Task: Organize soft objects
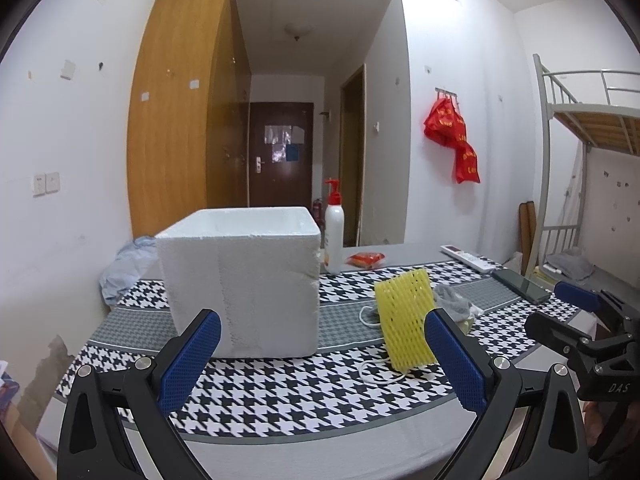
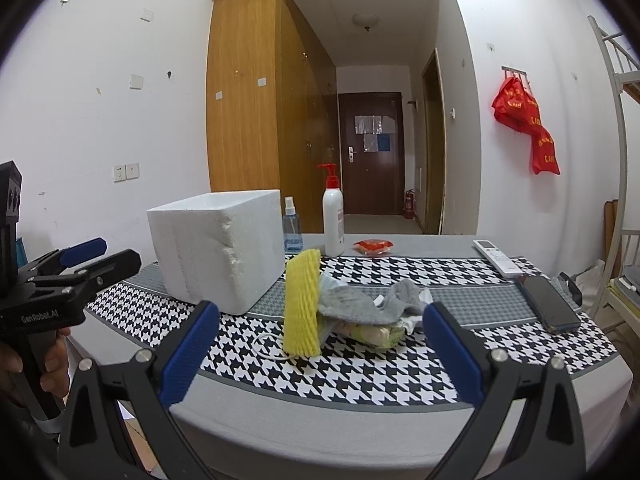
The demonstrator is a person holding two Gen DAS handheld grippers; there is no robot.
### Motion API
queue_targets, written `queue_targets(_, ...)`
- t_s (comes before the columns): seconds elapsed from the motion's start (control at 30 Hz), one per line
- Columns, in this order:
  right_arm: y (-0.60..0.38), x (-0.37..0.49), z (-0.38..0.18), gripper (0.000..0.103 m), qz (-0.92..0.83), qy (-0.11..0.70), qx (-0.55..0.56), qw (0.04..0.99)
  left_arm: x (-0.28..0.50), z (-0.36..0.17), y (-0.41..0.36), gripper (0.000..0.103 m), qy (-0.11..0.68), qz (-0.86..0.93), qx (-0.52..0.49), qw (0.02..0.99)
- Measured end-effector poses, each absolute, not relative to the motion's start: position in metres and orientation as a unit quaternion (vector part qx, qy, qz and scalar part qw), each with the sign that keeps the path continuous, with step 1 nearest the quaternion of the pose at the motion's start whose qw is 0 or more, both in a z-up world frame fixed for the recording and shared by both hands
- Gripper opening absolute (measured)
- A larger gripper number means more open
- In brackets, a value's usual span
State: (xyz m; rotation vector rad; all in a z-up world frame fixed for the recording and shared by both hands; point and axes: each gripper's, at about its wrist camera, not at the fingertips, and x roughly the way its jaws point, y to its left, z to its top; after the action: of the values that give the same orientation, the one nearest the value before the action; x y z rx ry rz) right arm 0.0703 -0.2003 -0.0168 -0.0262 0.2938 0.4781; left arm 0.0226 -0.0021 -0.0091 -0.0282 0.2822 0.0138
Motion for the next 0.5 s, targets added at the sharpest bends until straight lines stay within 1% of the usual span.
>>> queue_targets(0.23,-0.204,0.087,-0.020,0.103,0.224,0.157,-0.012,0.962,0.042,-0.015,-0.012,0.102,0.159,-0.012,-0.005,0.987)
queue_targets(0.5,-0.208,0.109,-0.028,0.103,0.207,0.184,-0.012,0.961,0.079,-0.026,-0.026,0.102,0.205,-0.050,-0.012,0.978)
